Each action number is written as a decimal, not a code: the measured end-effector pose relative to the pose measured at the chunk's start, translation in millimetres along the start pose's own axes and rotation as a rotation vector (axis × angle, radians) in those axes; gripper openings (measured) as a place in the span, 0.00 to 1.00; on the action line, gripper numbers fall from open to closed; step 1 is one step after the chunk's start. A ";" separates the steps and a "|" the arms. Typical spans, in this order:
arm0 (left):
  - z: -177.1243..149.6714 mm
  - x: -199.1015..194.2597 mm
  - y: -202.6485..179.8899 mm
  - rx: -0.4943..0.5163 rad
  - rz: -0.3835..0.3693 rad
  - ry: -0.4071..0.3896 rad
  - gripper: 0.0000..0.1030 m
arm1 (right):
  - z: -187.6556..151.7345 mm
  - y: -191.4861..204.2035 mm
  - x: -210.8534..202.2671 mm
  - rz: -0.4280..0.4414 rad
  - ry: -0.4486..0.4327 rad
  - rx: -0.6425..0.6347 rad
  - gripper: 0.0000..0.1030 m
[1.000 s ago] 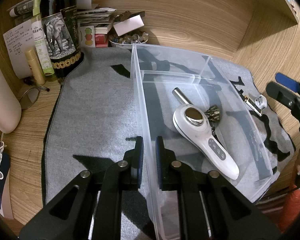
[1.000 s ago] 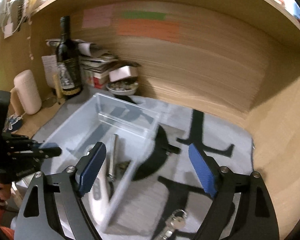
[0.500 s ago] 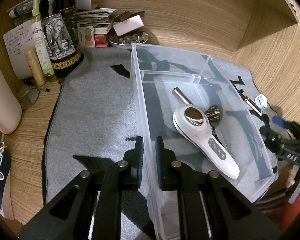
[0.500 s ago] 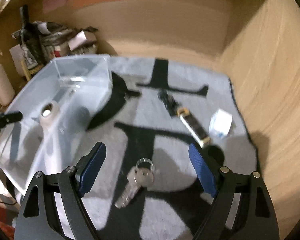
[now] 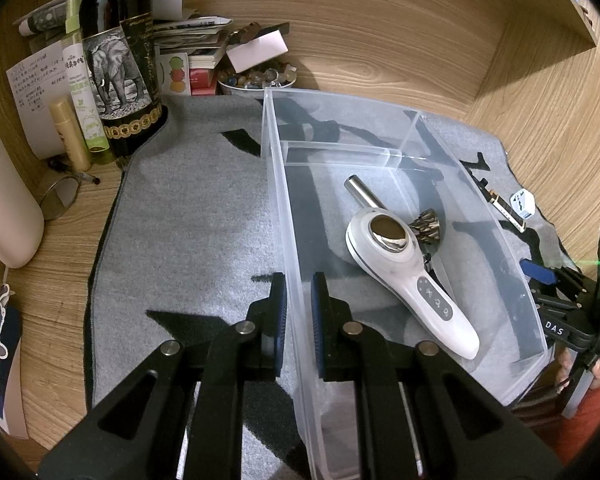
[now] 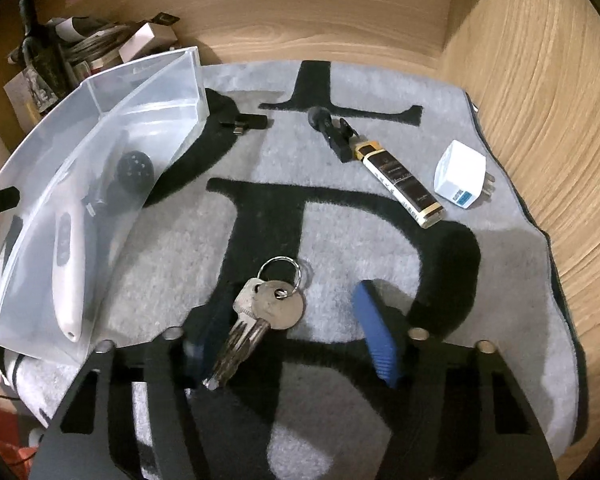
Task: Organize rigid objects
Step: 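Move the right tool back over the keys on the mat, then grasp the silver keys by their ring with the right tool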
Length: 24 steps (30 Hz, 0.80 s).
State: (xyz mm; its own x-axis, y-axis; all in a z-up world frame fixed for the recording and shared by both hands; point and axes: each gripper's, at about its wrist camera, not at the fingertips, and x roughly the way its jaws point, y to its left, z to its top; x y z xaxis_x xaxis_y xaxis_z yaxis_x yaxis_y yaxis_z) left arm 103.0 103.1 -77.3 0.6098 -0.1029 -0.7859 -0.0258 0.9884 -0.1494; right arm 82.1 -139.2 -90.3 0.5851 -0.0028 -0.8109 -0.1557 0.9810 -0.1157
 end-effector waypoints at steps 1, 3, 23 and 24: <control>0.0 -0.2 0.0 0.001 0.001 0.000 0.11 | -0.6 0.6 -0.7 0.001 -0.004 -0.006 0.45; 0.6 0.2 0.8 0.001 0.001 0.001 0.11 | -2.2 3.4 -2.1 -0.001 -0.009 -0.020 0.39; -0.3 -0.1 -0.1 0.001 0.001 0.000 0.11 | 10.0 4.1 -21.5 0.002 -0.097 -0.001 0.19; -0.1 -0.1 0.0 0.001 0.001 0.000 0.11 | 11.6 4.7 -22.7 0.002 -0.103 -0.004 0.19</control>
State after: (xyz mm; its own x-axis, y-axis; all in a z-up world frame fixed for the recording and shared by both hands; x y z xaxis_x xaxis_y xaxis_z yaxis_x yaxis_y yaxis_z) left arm 102.9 103.1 -77.3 0.6099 -0.1019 -0.7859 -0.0254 0.9887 -0.1479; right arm 77.3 -132.3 -65.8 0.6635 0.0195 -0.7479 -0.1603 0.9801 -0.1167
